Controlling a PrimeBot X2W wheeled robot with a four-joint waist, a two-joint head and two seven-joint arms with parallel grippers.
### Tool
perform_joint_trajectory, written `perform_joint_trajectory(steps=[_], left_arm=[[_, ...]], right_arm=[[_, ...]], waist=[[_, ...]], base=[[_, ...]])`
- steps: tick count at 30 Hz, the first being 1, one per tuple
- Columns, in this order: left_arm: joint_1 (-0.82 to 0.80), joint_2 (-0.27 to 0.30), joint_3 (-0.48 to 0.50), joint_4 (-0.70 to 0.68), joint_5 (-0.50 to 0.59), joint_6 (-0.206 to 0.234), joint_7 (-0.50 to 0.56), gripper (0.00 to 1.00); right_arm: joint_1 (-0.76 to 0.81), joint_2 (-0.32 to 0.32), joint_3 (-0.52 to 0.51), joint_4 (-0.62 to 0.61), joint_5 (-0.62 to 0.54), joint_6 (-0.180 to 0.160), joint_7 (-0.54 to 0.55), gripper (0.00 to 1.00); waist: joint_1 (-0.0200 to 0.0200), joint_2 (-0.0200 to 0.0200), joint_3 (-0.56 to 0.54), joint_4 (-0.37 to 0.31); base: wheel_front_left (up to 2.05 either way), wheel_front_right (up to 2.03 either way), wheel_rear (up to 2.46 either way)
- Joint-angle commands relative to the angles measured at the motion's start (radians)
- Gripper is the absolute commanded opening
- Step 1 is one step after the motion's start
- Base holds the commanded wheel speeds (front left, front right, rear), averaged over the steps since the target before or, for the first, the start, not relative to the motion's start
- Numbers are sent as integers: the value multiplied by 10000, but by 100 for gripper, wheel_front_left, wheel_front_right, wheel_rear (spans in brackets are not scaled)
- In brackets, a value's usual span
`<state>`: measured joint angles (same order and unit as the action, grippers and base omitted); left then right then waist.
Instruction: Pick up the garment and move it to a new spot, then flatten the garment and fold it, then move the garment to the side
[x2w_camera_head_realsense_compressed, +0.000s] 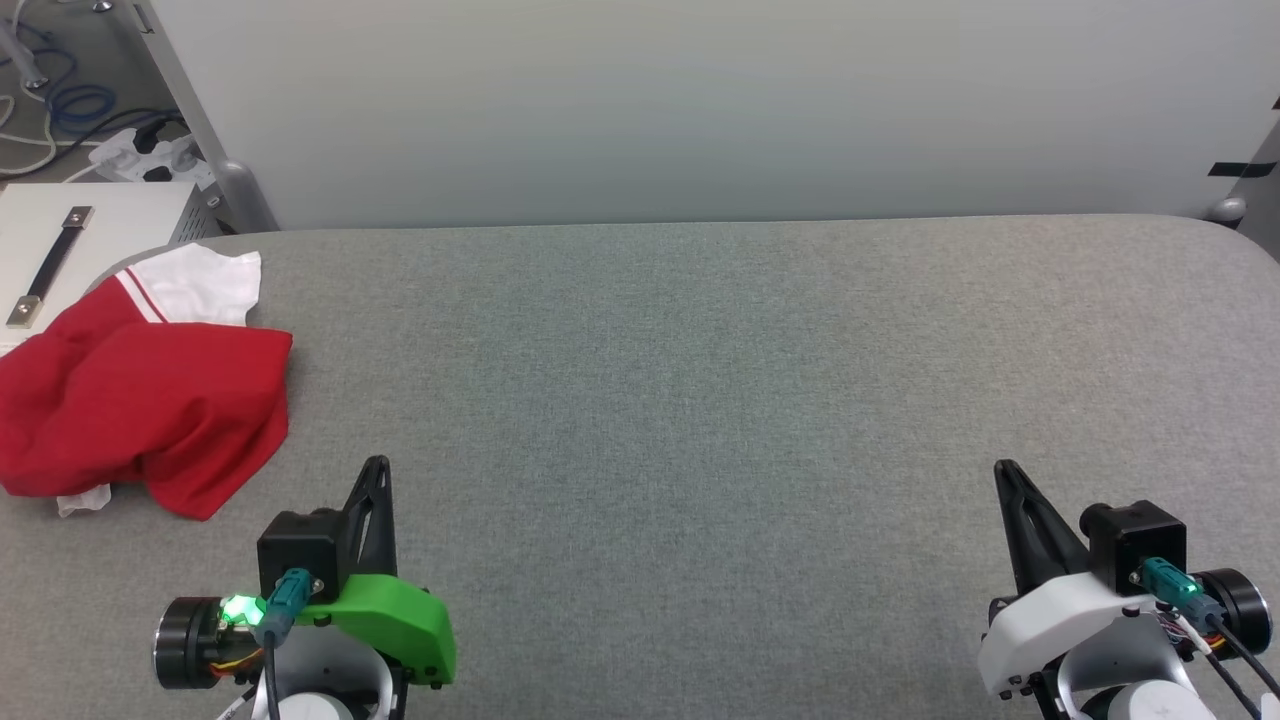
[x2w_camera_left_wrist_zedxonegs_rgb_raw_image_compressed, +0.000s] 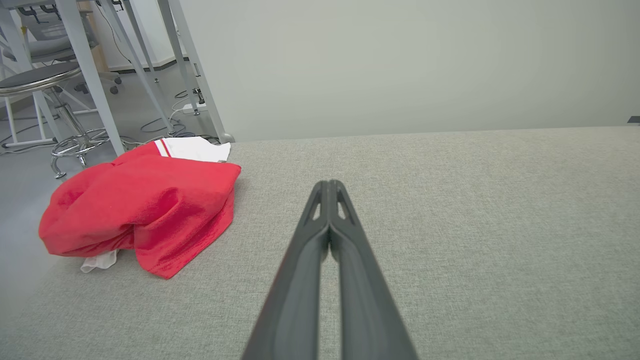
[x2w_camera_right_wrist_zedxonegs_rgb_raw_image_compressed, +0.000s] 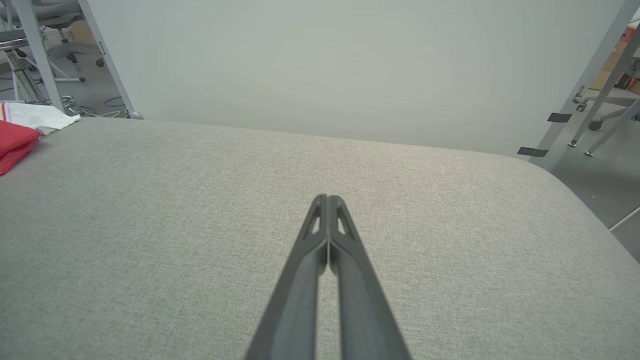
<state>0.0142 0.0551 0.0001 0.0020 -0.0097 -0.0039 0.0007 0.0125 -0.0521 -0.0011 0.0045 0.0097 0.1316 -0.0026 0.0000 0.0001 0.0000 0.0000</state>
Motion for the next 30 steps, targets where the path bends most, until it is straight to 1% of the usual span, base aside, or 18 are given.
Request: perform_joint_trajectory(steps=[1,20,21,30], left_arm=[[-142,-49,-1,-20,97,39,-7,0],[-142,-49,-1,-20,97,39,-7,0],[0,0,1,1,-2,5,-3,100],[-7,0,-1,75,-112,25,-105,100]], right_arm=[[-125,19,11,-45,-97,-9,26,0],[-125,19,11,-45,-97,-9,26,0],[-1,0,0,0,3,0,-3,100],[-36,-1,-6,70,113,1,-105,100]], waist=[[0,-1,0,0],[0,-1,0,0],[0,-1,0,0],[0,-1,10,-5]], base=[[0,0,0],[0,0,0],[0,0,0],[0,0,0]])
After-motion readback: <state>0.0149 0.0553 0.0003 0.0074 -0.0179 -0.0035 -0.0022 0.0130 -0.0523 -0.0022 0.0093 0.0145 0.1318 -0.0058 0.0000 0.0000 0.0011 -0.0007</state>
